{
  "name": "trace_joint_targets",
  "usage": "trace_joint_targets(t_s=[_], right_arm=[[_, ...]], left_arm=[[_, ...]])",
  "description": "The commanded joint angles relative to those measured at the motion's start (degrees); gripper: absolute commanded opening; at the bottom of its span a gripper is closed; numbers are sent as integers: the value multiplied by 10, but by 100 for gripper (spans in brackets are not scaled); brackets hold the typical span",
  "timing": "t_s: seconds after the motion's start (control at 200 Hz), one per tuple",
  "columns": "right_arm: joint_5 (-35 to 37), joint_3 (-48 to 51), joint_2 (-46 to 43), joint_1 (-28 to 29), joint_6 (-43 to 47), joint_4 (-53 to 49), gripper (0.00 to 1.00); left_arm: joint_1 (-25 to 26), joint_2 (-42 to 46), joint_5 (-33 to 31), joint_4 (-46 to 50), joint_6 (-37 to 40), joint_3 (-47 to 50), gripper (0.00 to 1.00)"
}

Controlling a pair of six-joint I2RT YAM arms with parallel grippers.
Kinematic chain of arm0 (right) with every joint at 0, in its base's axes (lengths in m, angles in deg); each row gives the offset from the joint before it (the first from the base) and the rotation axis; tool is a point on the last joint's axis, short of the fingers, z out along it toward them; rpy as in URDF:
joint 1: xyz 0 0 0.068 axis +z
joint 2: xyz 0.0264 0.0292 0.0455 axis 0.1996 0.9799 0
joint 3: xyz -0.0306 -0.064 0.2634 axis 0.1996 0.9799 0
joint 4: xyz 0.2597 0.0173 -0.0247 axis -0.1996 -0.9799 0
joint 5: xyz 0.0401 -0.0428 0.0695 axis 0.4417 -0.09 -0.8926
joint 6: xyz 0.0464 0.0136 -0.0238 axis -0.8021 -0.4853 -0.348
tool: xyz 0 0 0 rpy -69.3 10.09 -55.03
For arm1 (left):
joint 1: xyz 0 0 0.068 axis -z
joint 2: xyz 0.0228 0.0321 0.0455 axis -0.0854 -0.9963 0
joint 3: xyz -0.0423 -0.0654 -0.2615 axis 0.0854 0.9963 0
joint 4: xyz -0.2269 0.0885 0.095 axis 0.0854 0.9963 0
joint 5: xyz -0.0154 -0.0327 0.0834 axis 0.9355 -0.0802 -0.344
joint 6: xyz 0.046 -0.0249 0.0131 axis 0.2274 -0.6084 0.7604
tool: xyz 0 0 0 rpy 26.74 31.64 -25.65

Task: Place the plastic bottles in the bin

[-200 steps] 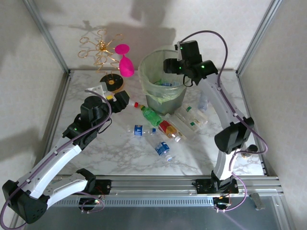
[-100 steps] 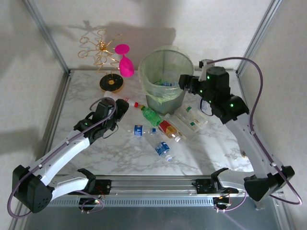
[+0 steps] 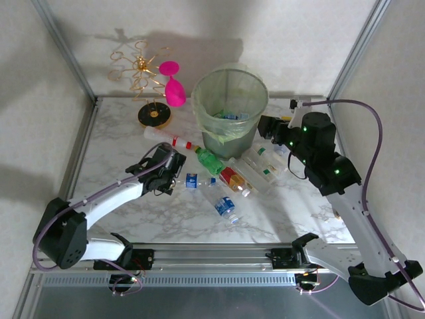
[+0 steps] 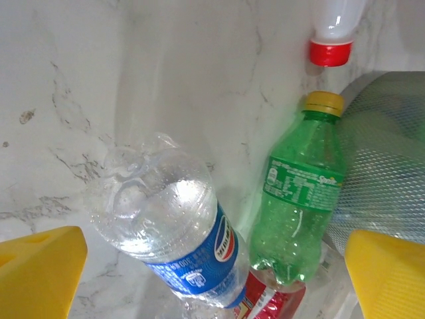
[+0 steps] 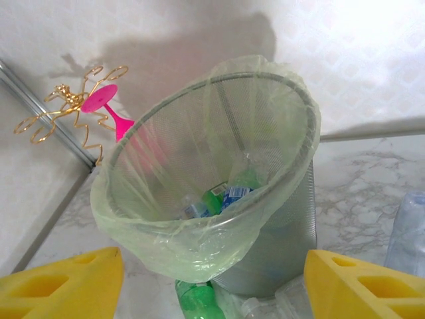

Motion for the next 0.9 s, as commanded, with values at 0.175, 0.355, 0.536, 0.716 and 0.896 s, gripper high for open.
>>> trace_joint_targets(t_s=[0.175,0.355,0.536,0.716,0.896], right_arm=[[13,8,-13,4,4,2,72],[16,7,-19,5,9,-2,72],[15,9,-28,4,15,-7,72],[5,8,-33,4,16,-10,73],[-6,2,-40,4,13,-12,72]], left_arm=[[25,-62,16,-38,-64,15,96],[30,-108,28,-57,-65,11,86],[37,-131,15,-79,-69,20,74],[35,-147,-3,-83,-68,9,65],[29,-156,-5,-86,-68,-3,55]])
